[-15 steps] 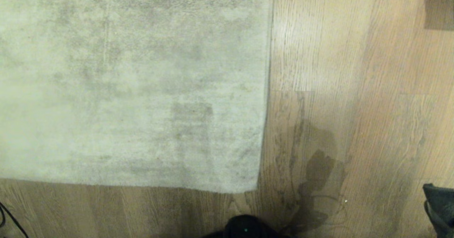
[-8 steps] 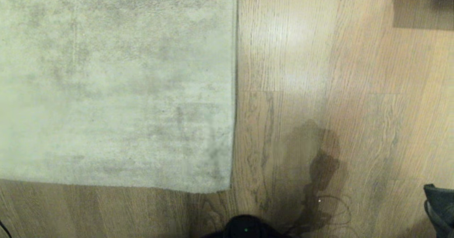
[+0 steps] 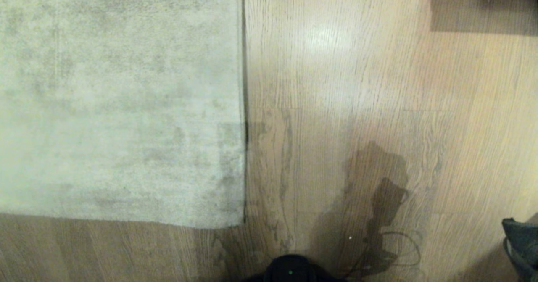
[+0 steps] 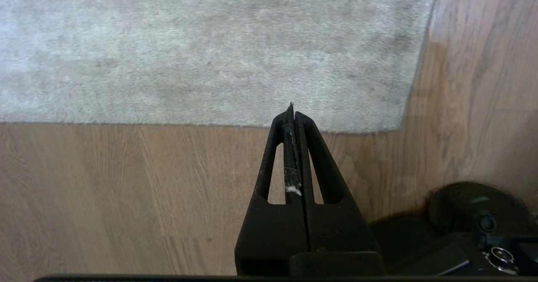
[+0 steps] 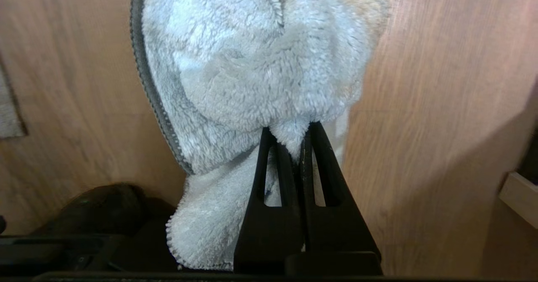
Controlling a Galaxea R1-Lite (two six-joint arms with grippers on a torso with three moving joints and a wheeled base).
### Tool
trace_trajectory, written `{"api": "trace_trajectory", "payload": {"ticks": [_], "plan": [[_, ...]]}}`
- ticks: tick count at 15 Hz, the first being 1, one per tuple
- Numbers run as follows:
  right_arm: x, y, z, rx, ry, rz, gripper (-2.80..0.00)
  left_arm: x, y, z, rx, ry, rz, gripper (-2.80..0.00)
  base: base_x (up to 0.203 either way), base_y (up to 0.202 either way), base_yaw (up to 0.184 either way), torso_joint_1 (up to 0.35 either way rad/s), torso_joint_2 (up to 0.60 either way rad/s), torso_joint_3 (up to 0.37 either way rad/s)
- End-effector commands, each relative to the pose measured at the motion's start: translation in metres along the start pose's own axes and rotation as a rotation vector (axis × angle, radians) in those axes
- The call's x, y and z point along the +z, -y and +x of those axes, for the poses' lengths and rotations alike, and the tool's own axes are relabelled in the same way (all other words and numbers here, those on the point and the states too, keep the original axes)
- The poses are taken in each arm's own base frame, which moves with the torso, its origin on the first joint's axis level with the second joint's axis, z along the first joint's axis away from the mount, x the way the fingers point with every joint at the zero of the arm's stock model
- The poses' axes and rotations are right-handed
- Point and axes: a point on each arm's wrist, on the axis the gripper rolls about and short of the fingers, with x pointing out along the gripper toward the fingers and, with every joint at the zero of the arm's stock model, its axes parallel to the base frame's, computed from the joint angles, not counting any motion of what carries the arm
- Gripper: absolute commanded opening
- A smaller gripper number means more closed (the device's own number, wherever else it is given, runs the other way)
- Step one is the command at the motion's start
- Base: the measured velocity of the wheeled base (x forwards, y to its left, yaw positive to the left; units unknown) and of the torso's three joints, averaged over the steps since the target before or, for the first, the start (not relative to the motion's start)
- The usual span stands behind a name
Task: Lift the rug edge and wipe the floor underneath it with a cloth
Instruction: Put down the rag
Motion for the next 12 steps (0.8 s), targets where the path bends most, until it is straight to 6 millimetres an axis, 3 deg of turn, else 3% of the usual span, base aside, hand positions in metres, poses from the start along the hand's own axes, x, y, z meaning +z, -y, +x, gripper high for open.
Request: {"api": "trace_trajectory", "payload": {"ticks": [1, 12], "plan": [[0.0001, 0.0, 0.0001, 0.0, -0.001, 0.0, -2.8, 0.0, 0.0, 0.0, 0.001, 0.0, 0.0, -2.8, 0.0, 0.0, 0.0, 0.0, 0.0, 0.0], [-0.0002, 0.0, 0.0001, 0.002, -0.004, -0.017, -2.8, 0.0, 0.0, 0.0, 0.0, 0.0, 0.0, -2.8, 0.0, 0.0, 0.0, 0.0, 0.0, 0.0]]}}
